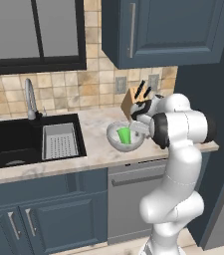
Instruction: Place the cup inside the bowl on the dining table and move the bowl to any counter.
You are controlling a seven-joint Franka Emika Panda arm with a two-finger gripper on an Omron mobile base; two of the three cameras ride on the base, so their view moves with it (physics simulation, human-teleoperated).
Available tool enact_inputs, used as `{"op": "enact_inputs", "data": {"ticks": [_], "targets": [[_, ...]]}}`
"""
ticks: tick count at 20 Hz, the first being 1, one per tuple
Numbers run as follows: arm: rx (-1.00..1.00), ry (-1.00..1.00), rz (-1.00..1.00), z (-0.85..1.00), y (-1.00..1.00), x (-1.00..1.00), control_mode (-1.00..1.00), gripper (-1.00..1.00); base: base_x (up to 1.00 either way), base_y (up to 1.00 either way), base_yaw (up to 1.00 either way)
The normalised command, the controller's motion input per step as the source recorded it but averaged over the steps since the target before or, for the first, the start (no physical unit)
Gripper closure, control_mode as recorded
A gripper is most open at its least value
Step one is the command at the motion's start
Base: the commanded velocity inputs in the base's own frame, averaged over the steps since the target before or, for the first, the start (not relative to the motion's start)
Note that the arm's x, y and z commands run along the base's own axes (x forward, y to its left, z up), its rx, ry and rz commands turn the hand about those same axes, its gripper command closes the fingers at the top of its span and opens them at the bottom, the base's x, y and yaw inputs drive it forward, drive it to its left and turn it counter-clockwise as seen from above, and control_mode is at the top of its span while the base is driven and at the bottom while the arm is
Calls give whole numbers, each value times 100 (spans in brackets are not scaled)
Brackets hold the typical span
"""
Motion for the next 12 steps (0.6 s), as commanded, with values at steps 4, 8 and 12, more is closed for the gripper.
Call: {"op": "enact_inputs", "data": {"ticks": [4,8,12], "targets": [[-1,0,0,6,0,0,-100,-100,0,0,0],[-1,0,0,35,0,0,-100,-100,0,0,0],[0,0,0,53,0,-12,-100,-100,0,0,0]]}}
